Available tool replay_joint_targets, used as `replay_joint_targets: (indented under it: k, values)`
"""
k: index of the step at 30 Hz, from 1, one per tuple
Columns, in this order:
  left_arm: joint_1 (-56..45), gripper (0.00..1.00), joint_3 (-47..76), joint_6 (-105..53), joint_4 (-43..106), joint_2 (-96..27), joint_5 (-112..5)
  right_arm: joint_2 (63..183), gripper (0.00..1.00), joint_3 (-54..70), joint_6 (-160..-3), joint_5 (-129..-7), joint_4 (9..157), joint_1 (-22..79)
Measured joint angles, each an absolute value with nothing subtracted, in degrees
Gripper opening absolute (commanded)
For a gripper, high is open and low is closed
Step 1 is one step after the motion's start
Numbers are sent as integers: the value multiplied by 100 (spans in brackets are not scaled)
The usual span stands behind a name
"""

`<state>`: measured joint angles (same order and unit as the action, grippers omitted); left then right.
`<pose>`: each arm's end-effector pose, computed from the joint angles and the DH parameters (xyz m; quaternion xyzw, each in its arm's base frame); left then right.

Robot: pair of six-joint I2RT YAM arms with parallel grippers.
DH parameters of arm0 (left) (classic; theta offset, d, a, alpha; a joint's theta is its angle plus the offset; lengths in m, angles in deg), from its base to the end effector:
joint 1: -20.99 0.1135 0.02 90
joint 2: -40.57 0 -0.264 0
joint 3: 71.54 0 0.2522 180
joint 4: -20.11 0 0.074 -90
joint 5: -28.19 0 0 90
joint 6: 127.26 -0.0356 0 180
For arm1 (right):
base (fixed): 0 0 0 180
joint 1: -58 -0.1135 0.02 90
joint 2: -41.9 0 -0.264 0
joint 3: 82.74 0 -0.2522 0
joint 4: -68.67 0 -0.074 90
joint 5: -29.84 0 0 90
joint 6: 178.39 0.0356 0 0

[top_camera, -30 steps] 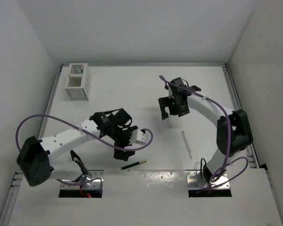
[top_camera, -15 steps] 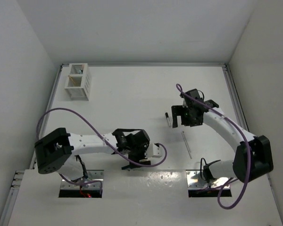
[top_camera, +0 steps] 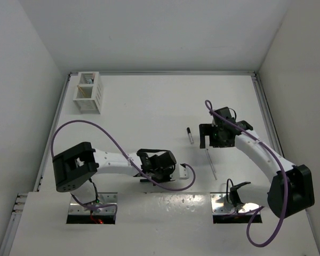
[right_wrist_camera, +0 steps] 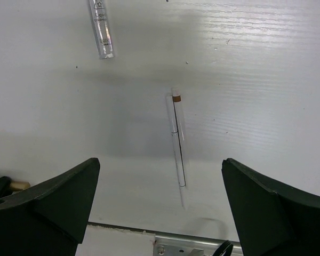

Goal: Organize the makeup

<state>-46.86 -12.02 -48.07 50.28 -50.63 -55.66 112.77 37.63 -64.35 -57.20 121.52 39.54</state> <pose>0.1065 -0.2717 0.1485 0.6240 0.7409 -0.1617 0.1885 0.2175 0.0707 0.2152 0.0532 0.9728 0.0578 0.2180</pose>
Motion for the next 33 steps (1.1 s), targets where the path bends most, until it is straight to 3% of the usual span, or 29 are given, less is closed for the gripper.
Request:
replay_joint_targets:
  k: [8,14,18,24,33]
  values:
    - [-4074,0,-643,-4892,5425,-5347,-5380,11255,97,3414,-6518,-5703,12263,4030]
    - [-2207,0,1453,-5260,6134,-5290,-5111,11380,95,3016,-6593,-5842,12250,4207]
    - [-511,0,2891,-5281,5124,-5139,-5028,11708,94,2749,-6623,-5862,12169,4151]
    - [1729,0,3471,-4886,3087,-5272,-5292,12602,94,2076,-6927,-5906,12150,3845]
    - [2935,0,3989,-4291,1880,-6850,-4962,14411,90,756,-7279,-6267,12005,3720]
